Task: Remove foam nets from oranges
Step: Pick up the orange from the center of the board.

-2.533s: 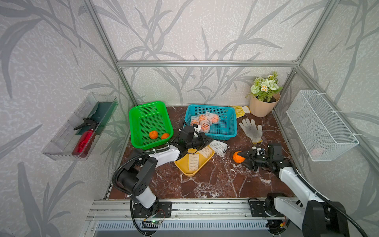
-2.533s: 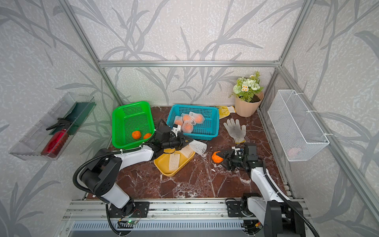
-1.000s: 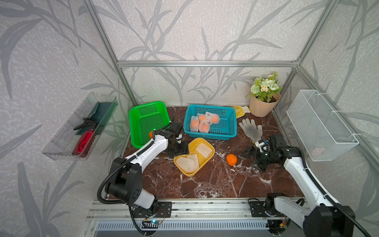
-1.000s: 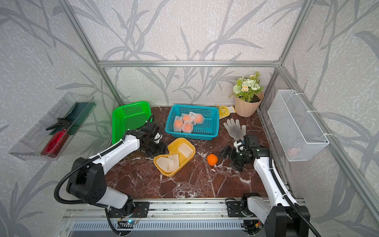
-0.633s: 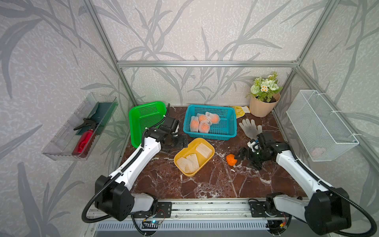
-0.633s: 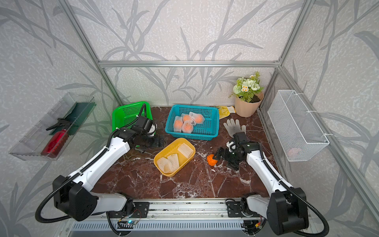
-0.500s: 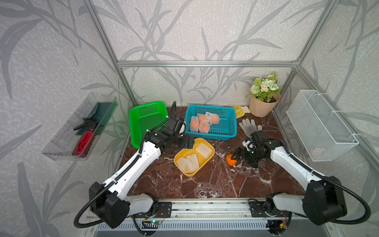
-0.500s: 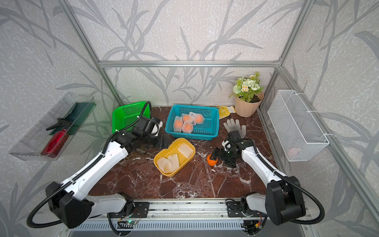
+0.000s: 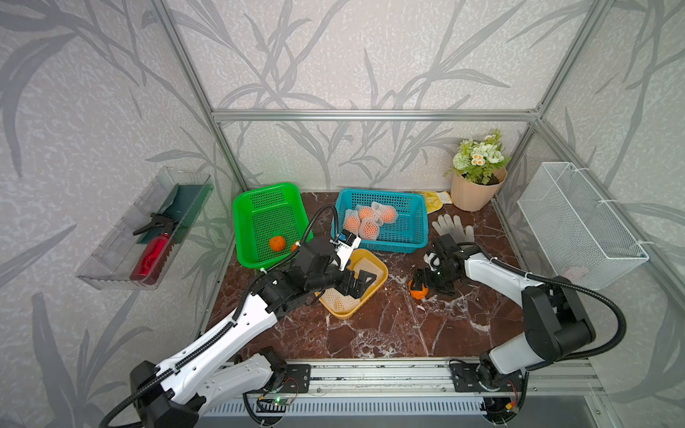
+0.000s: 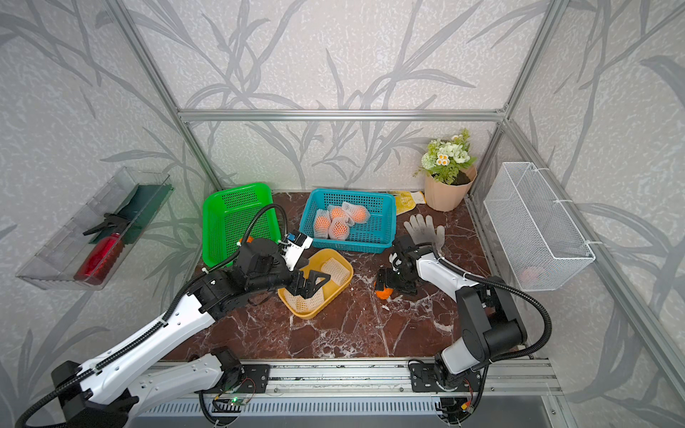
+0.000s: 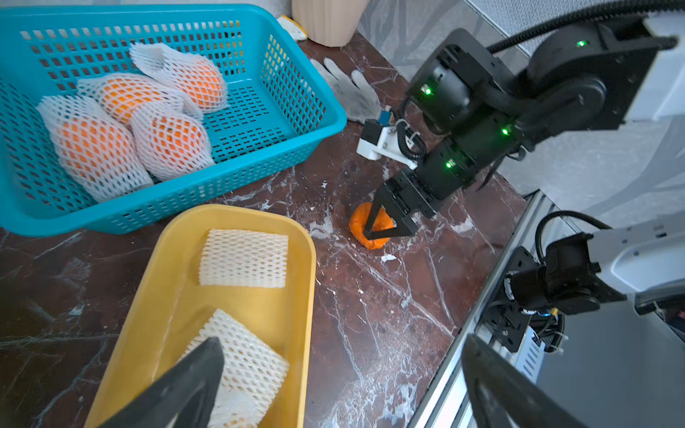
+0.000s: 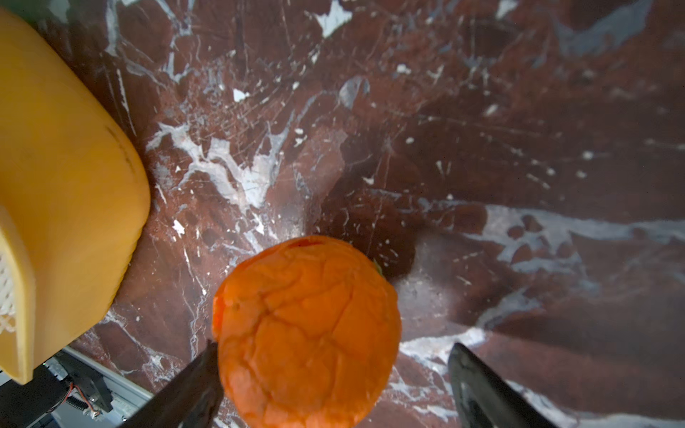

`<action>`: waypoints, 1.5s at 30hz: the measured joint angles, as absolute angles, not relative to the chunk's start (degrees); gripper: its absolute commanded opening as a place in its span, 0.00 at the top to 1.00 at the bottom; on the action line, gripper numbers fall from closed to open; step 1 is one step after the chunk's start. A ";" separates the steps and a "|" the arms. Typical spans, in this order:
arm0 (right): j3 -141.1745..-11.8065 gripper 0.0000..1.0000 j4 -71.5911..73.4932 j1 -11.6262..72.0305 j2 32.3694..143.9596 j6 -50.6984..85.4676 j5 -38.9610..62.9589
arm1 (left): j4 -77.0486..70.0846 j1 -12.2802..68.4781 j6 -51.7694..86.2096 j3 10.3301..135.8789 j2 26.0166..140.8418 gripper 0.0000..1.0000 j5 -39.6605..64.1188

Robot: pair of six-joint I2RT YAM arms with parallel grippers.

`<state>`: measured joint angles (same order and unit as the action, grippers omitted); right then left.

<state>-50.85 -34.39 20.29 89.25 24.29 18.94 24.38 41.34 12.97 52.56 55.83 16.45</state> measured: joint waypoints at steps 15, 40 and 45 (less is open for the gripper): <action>-50.83 0.41 -28.73 20.47 91.59 25.65 20.99 | 12.60 42.50 7.64 42.89 55.07 0.01 18.59; -44.42 0.43 -27.42 20.47 72.01 35.18 39.59 | -15.88 48.21 -9.10 45.50 88.77 0.01 32.49; -42.89 0.43 -26.22 20.47 71.33 37.45 41.58 | -18.55 49.01 -9.78 47.07 90.78 0.01 32.86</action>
<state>-42.89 -26.22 20.47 71.33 37.45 41.58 -18.55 49.01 -9.78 47.07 90.78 32.86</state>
